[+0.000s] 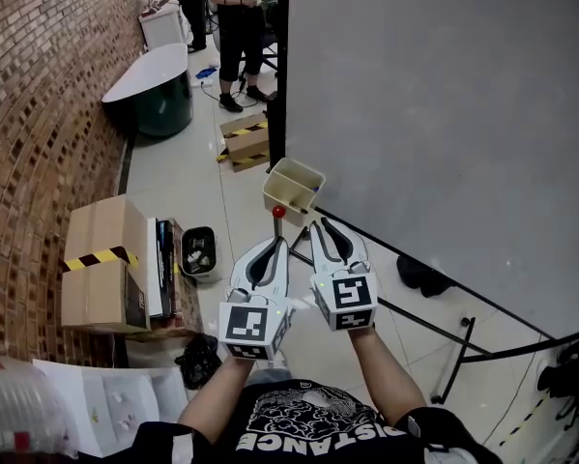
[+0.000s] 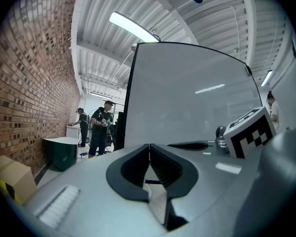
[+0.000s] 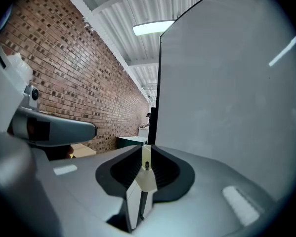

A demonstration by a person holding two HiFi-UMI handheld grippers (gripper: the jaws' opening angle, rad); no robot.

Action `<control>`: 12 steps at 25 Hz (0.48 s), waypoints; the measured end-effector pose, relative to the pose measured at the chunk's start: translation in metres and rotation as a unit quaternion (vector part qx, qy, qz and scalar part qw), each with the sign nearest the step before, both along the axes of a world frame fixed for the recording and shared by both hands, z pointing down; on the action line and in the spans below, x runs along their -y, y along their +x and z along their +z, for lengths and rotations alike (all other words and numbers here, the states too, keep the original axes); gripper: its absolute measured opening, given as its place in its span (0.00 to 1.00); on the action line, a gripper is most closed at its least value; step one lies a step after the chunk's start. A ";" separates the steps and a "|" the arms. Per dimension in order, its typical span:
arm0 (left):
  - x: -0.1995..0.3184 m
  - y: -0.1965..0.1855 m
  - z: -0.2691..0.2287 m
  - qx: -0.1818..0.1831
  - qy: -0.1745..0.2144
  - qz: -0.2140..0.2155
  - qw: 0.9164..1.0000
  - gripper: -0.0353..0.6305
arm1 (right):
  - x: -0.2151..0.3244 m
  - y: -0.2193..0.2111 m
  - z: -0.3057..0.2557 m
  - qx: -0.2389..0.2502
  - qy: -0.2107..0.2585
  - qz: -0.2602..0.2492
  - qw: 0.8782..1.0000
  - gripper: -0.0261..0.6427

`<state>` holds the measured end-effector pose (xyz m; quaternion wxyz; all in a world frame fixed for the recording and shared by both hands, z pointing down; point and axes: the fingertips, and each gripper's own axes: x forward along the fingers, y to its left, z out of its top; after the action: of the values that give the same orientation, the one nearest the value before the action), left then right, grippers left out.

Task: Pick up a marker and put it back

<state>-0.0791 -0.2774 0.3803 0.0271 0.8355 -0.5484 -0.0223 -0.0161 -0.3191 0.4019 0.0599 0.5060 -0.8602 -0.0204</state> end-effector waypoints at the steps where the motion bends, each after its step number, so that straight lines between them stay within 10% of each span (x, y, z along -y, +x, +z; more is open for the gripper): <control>1: -0.005 0.003 -0.001 0.001 0.002 0.001 1.000 0.06 | -0.006 0.003 -0.004 0.001 0.004 0.000 1.000 0.09; 12: -0.062 0.038 -0.010 0.001 0.007 0.012 1.000 0.06 | -0.080 0.031 -0.031 0.010 0.032 0.000 0.999 0.07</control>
<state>-0.0411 -0.2155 0.3702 0.0211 0.8424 -0.5379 -0.0246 0.0150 -0.2387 0.3707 0.0350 0.5079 -0.8597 -0.0424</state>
